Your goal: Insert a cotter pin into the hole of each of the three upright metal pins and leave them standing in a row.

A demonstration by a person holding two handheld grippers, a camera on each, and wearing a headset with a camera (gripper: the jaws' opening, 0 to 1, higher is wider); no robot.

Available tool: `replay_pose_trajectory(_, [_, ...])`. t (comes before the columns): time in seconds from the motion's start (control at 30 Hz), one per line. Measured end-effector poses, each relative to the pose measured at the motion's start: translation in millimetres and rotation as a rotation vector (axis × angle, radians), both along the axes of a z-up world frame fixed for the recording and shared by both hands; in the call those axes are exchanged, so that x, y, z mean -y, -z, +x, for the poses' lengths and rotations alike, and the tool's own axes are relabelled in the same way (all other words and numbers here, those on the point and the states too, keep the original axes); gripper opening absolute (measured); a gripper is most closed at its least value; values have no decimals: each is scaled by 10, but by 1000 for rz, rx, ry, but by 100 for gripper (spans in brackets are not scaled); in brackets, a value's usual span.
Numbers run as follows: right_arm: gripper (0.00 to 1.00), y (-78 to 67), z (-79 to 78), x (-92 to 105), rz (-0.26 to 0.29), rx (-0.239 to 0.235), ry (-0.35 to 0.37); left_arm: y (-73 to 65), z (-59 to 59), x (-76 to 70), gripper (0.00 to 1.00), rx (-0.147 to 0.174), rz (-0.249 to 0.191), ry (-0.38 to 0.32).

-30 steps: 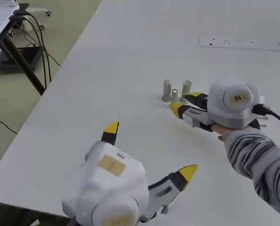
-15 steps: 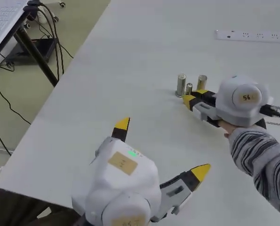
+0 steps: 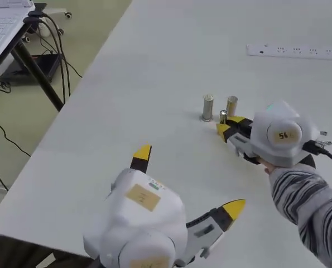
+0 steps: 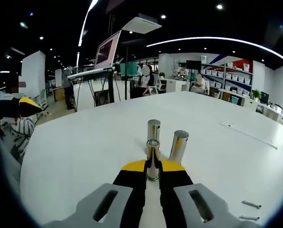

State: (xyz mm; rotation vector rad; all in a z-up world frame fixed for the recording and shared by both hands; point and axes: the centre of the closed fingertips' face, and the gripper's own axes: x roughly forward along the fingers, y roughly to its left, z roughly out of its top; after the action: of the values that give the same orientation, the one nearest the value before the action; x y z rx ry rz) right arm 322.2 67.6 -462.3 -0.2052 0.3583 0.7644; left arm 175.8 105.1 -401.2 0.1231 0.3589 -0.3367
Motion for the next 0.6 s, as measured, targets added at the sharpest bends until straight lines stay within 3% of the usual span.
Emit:
replay_pose_trajectory(0.4, [4, -25, -212, 346, -3, -14, 115, -72, 11, 29, 96, 28, 3, 14])
replay_pose_trajectory(0.6, [4, 24, -311, 488, -40, -27, 193, -97, 8, 61, 95, 39, 1, 29])
